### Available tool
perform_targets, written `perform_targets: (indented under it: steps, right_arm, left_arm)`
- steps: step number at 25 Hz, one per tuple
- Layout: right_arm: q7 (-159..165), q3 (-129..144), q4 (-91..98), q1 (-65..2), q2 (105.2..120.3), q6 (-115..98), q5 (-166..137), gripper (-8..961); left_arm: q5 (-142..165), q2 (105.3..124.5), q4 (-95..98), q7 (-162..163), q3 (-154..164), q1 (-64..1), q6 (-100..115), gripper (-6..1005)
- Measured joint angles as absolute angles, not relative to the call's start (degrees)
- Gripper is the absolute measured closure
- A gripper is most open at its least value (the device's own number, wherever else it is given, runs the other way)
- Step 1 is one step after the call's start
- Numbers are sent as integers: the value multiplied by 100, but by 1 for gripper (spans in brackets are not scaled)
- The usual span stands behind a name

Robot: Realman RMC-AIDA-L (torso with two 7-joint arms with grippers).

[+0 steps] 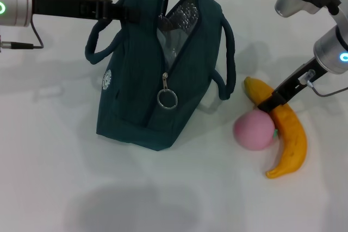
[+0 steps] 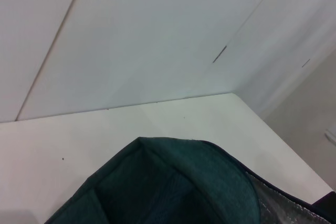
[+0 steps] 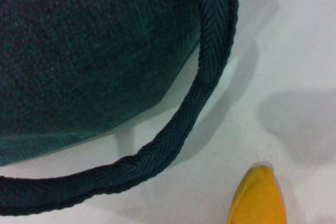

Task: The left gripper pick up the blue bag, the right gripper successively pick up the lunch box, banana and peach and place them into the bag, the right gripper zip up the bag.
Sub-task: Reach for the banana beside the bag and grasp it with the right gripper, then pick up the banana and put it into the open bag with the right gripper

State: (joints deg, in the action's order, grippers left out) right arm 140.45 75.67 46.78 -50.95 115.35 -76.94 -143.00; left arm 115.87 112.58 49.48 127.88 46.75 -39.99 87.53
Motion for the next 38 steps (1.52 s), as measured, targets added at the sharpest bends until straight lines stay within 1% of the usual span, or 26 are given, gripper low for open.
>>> perform_targets:
  steps: [7,10,13,21,27,29,32,38]
  right_arm:
    - [14063,7525,4674,-5105,11538,-7683,-14432,396]
    - [14063,7474,4659,-5107,11516,-7689,-14436,400]
    - [14063,7400,4567,-5108,11499,-7695,-14435,515]
    - [14044,7206,4558,-5021,11436,-7736,-14450,515]
    - [13599,5931,4986,-4600,11326,-8184,-14242,514]
    - [13302,5270,5078,-4456,11267,-8460,-13939,514]
    - [12727,4279,5073,-4165,11101,-8886,-13024,514]
    - [11125,3386,4465,-3480,10865,-9463,-10305,514]
  left_arm:
    - [11583,11253,4948,12788,4675,-4023,8752,952]
    - [11583,11252,4948,12788,4676,-4025,8750,952]
    - [11583,11252,4948,12788,4676,-4032,8748,952]
    - [11583,11262,4948,12788,4675,-3998,8755,951]
    - [11583,11266,4948,12788,4675,-3959,8776,951]
    - [11583,11267,4948,12788,4675,-3943,8779,951]
    - [11583,11268,4948,12788,4679,-3935,8779,952]
    - [11584,11276,4948,12788,4686,-3938,8781,951]
